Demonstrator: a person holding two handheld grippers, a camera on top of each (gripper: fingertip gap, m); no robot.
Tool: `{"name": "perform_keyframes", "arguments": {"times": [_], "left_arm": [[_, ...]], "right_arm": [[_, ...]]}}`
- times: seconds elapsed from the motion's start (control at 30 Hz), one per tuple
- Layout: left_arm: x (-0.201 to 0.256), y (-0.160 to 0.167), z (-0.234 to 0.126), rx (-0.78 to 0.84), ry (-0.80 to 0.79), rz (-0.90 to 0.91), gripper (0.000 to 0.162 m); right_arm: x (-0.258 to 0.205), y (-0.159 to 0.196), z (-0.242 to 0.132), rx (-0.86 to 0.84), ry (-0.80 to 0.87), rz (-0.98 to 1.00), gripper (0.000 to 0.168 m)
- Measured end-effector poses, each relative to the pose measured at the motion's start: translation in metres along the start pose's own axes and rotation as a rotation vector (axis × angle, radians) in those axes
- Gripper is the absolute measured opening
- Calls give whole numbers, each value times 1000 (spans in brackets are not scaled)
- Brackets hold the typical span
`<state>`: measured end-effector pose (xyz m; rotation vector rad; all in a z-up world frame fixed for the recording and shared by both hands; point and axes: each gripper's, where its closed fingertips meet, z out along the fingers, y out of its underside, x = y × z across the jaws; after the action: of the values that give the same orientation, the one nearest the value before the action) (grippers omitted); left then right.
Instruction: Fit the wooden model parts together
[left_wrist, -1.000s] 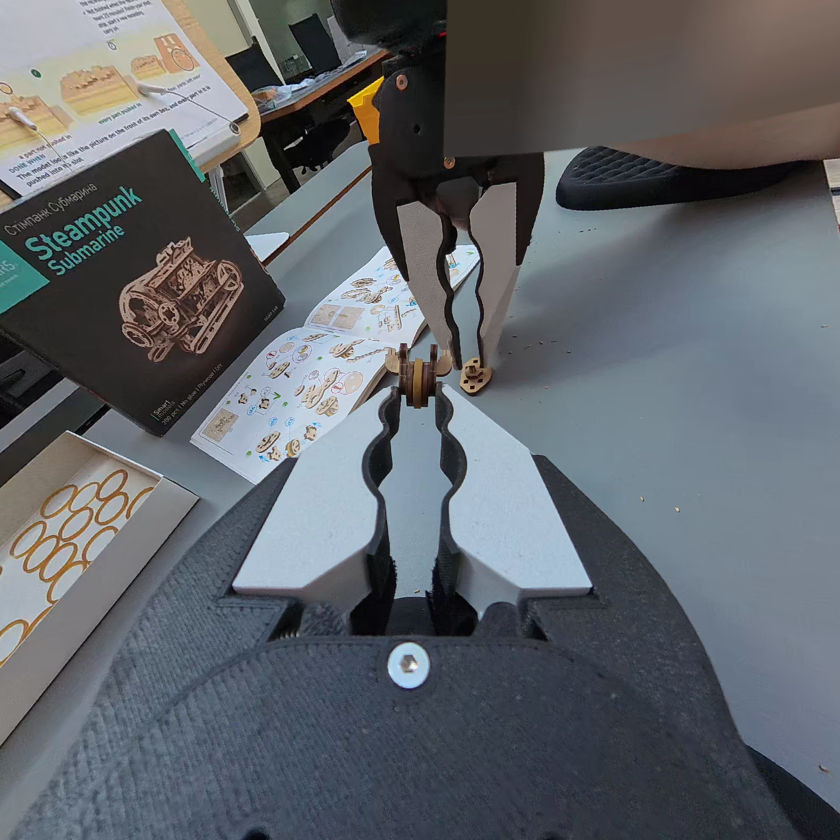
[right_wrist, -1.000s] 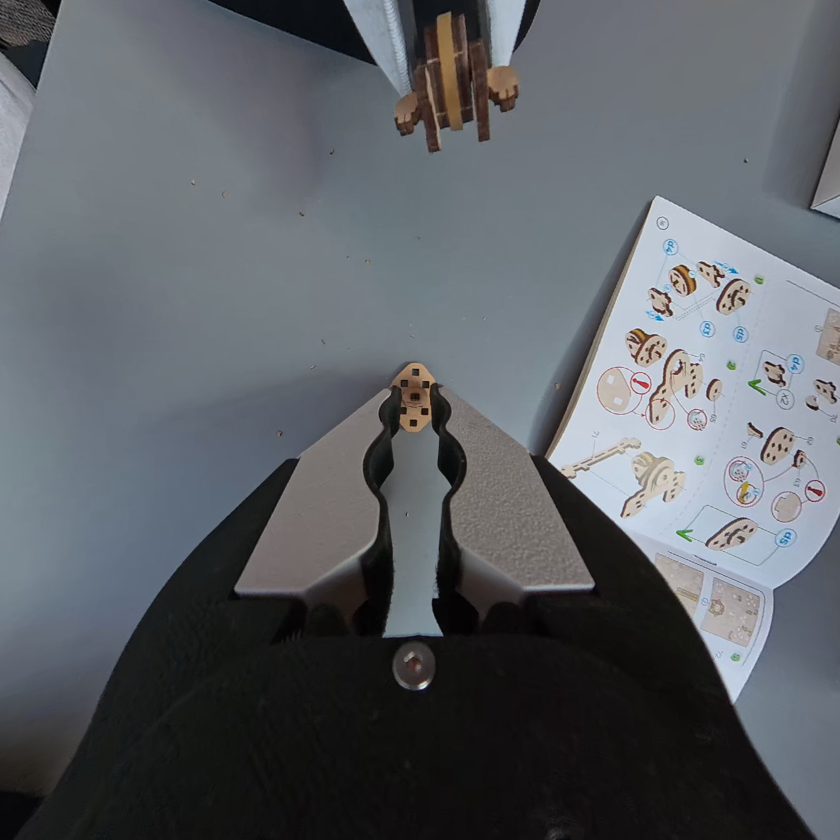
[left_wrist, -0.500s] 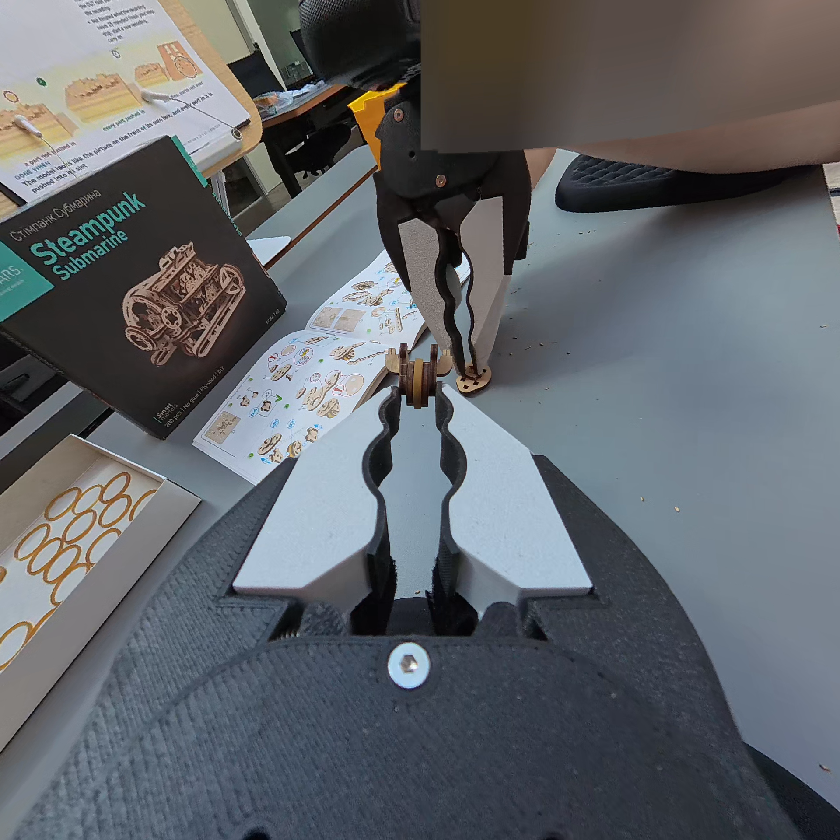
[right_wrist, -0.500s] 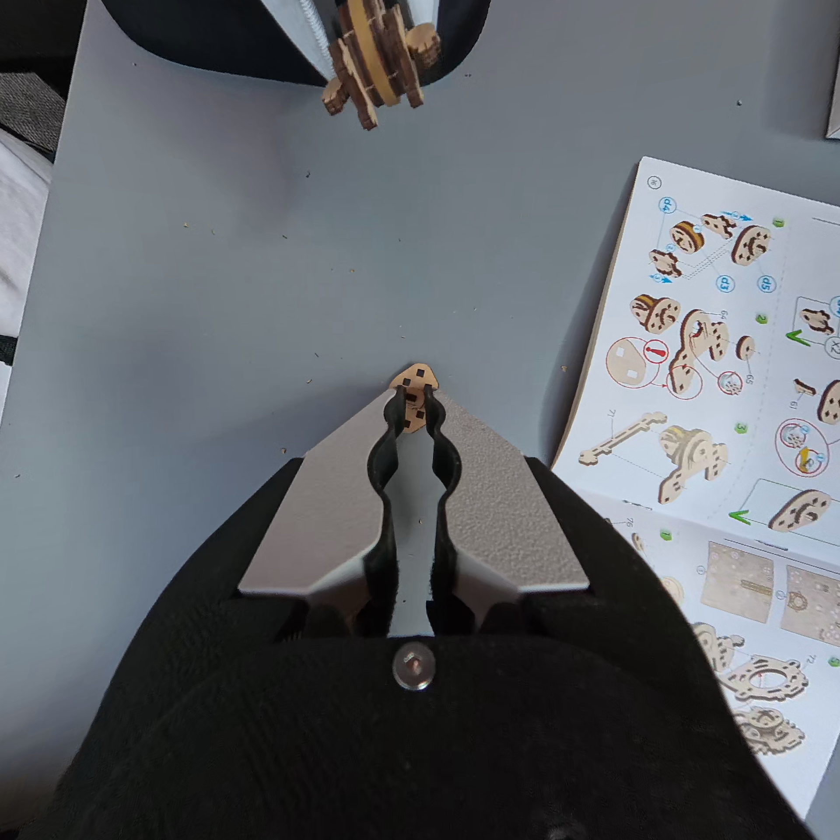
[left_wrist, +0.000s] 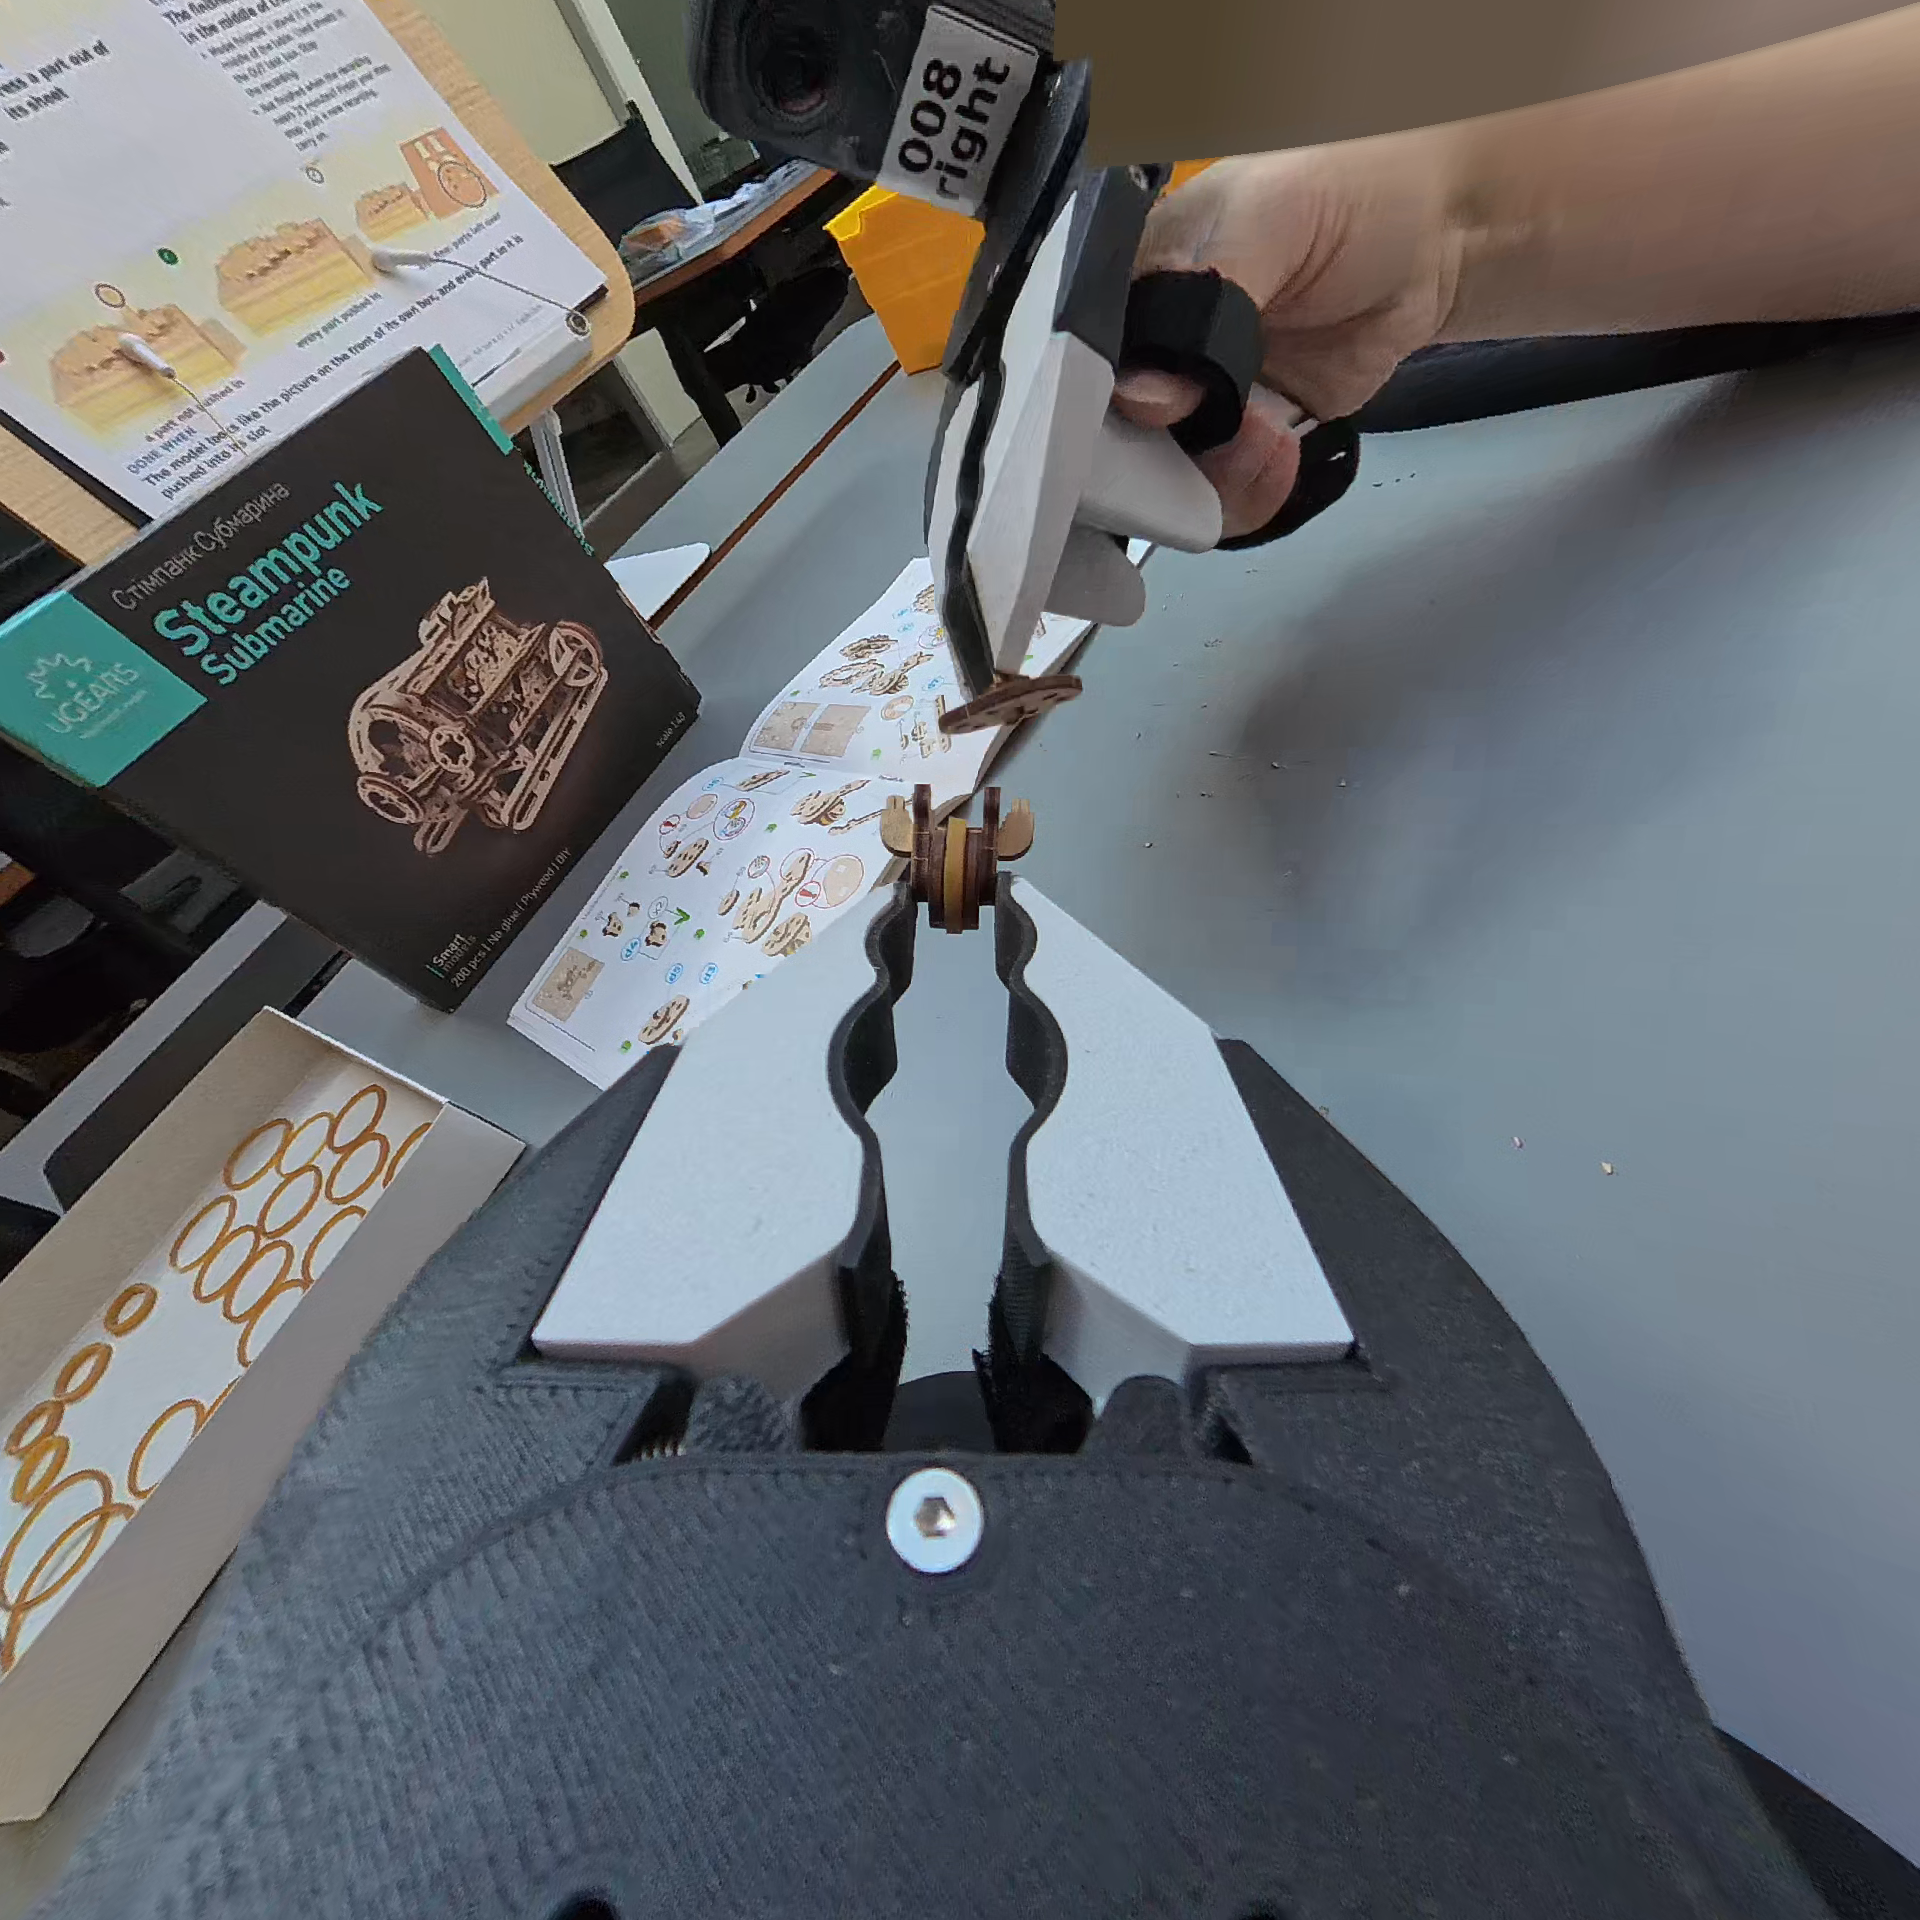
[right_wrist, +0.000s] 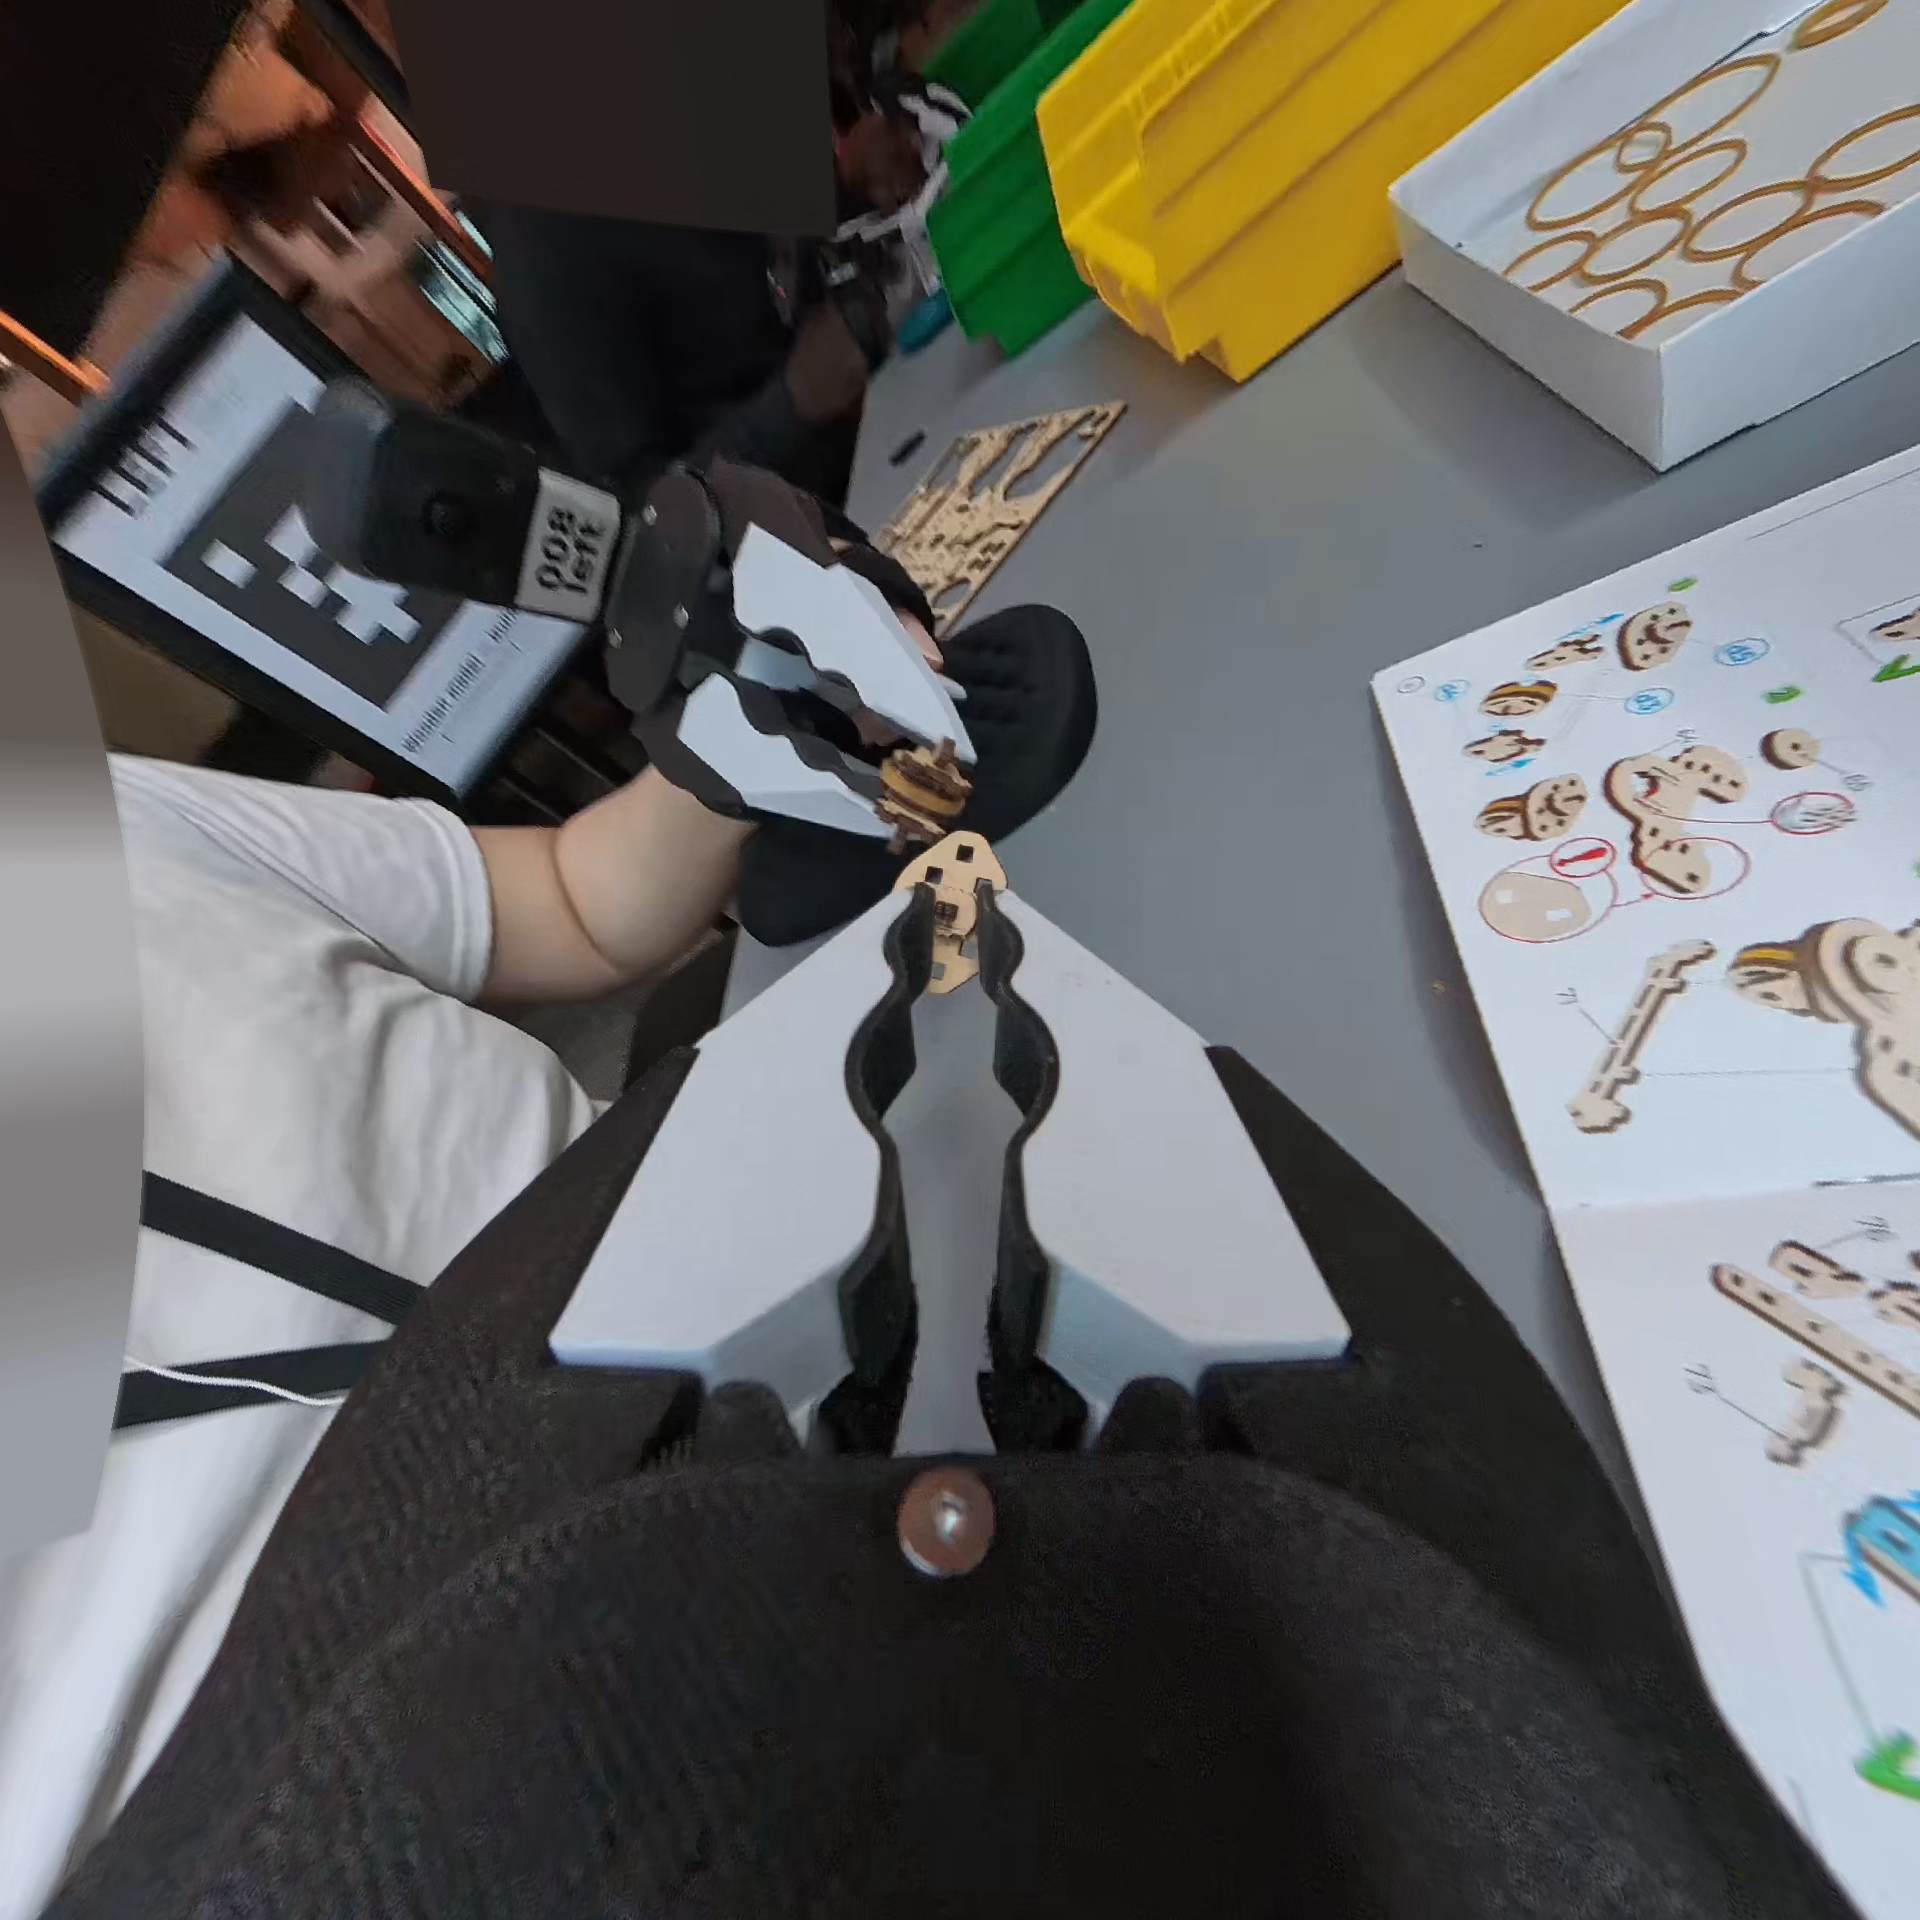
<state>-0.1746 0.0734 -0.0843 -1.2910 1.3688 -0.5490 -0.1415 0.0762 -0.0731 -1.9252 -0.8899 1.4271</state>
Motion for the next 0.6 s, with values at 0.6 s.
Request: {"name": "perform_keyframes", "arguments": {"times": [0.6], "left_arm": [[-3, -9, 0, 42, -23, -33, 13]], "right_arm": [[-5, -20, 20, 277, -86, 251, 7]]}}
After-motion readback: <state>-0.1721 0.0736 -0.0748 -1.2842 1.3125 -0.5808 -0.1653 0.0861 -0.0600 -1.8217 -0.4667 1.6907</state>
